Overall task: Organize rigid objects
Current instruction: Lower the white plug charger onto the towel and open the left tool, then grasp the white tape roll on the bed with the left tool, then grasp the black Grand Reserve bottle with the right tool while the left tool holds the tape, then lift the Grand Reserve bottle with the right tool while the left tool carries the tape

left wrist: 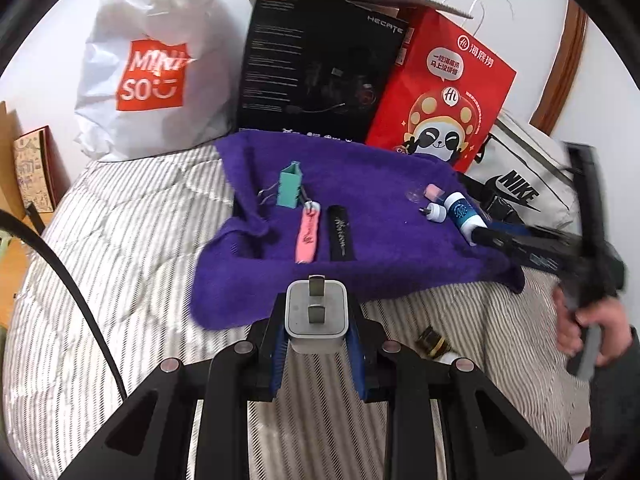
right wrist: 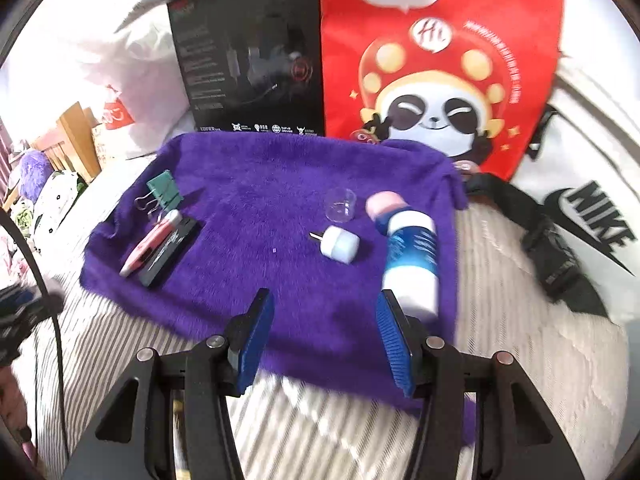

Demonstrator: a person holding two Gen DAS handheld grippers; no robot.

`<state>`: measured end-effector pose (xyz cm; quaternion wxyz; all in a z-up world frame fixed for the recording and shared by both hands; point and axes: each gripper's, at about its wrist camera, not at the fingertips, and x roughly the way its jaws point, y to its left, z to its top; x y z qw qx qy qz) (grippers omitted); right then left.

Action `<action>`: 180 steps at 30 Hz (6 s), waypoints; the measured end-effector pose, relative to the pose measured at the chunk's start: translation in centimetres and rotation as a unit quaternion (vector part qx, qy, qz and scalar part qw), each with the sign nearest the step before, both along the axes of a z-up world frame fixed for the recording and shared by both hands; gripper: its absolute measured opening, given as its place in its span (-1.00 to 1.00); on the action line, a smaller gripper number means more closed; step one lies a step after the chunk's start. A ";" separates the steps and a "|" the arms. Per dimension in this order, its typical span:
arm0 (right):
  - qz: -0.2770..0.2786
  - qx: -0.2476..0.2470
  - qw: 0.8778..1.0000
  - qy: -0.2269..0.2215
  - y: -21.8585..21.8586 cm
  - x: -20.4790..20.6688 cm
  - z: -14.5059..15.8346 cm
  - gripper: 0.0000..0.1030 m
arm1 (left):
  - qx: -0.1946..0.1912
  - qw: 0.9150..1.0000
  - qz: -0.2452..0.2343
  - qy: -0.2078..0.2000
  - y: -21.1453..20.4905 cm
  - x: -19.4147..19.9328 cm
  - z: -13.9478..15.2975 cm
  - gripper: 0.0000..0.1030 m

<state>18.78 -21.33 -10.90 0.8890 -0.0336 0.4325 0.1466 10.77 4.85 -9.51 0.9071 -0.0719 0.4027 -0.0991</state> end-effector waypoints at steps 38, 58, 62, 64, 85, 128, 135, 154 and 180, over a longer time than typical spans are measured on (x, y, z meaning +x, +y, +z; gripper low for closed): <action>-0.060 0.029 0.998 0.005 -7.7 -6.9 -0.5 0.03 | 0.115 0.991 -0.059 0.045 -10.9 14.2 -4.1 -0.51; -0.066 0.034 0.997 -0.013 -7.9 -9.9 0.8 0.03 | 0.064 0.993 -0.074 0.061 -9.6 9.6 -1.0 -0.29; -0.070 0.044 0.997 -0.010 -7.8 -10.6 0.7 0.03 | 0.052 0.993 -0.090 0.051 -9.0 6.2 0.0 -0.29; -0.072 0.047 0.996 -0.010 -7.7 -10.9 0.6 0.03 | 0.048 0.993 -0.098 0.049 -8.8 4.5 0.0 -0.29; -0.096 0.035 0.995 0.000 -7.9 -15.5 -1.0 0.03 | 0.112 0.980 -0.161 0.020 -11.1 -2.7 -4.6 -0.45; 0.006 -0.019 0.999 0.034 2.6 -10.0 -4.7 -0.53 | 0.078 0.997 0.008 0.027 -1.7 -2.9 -4.6 -0.48; 0.018 -0.041 0.999 0.020 2.9 -10.9 -5.0 -0.53 | 0.097 0.995 0.011 0.020 -2.1 -3.0 -4.8 -0.48; 0.033 -0.044 0.998 -0.027 2.7 -11.7 -5.2 -0.55 | 0.104 0.994 0.011 0.021 -2.2 -3.0 -4.8 -0.47; 0.055 -0.036 0.997 0.039 2.7 -10.5 -4.8 -0.53 | 0.115 0.993 -0.001 0.025 -2.4 -2.8 -4.9 -0.47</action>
